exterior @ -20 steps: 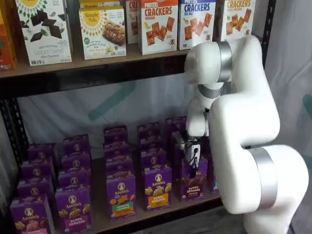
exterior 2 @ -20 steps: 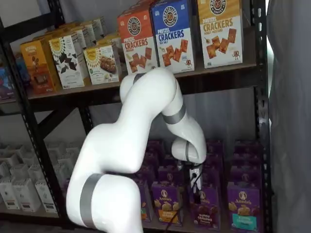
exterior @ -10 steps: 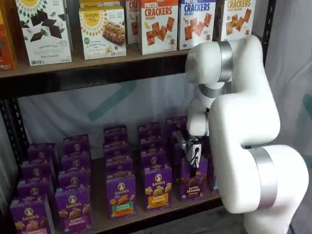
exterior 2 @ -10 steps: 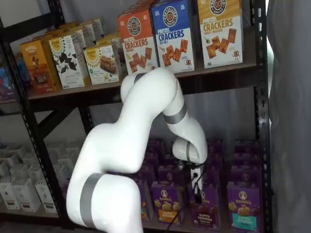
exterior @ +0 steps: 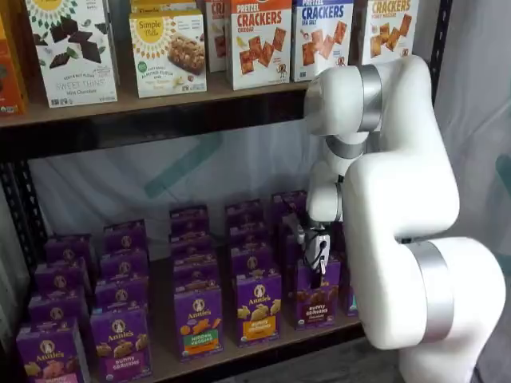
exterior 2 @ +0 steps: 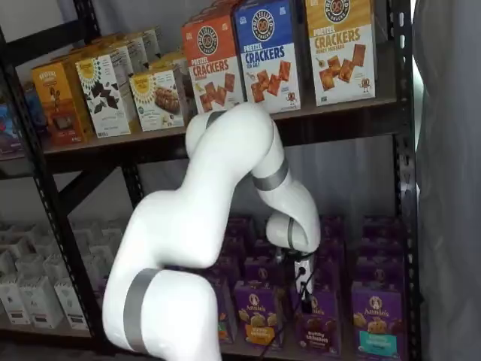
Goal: Pick up the purple box with a brown patch in the center, on the bottom shelf, the fifth box from the left
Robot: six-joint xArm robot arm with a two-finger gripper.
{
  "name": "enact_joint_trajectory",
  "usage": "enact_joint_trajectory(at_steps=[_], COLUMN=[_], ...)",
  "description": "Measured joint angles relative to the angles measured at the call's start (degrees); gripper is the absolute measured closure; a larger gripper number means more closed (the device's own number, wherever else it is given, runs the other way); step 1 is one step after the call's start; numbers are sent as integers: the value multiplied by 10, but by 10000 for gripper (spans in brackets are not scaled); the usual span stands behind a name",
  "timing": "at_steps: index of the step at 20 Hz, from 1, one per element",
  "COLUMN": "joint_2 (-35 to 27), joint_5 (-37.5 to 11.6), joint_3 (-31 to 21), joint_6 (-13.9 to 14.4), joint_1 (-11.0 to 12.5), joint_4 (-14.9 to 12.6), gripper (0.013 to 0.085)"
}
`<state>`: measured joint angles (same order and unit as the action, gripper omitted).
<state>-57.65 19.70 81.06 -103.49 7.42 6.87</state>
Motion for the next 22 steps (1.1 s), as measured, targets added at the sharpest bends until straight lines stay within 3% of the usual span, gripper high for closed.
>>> enact_joint_trajectory(at_steps=[3, 5, 12, 17, 22], joint_2=[2, 4, 9, 11, 15], joint_5=[3, 5, 1, -1, 2], joint_3=[-2, -3, -12, -17, -20], joint_6=[-4, -8, -11, -13, -6], joint_1=[-1, -1, -1, 0, -1], joint_4=[6, 10, 13, 15, 8], gripper=[450, 530, 530, 650, 650])
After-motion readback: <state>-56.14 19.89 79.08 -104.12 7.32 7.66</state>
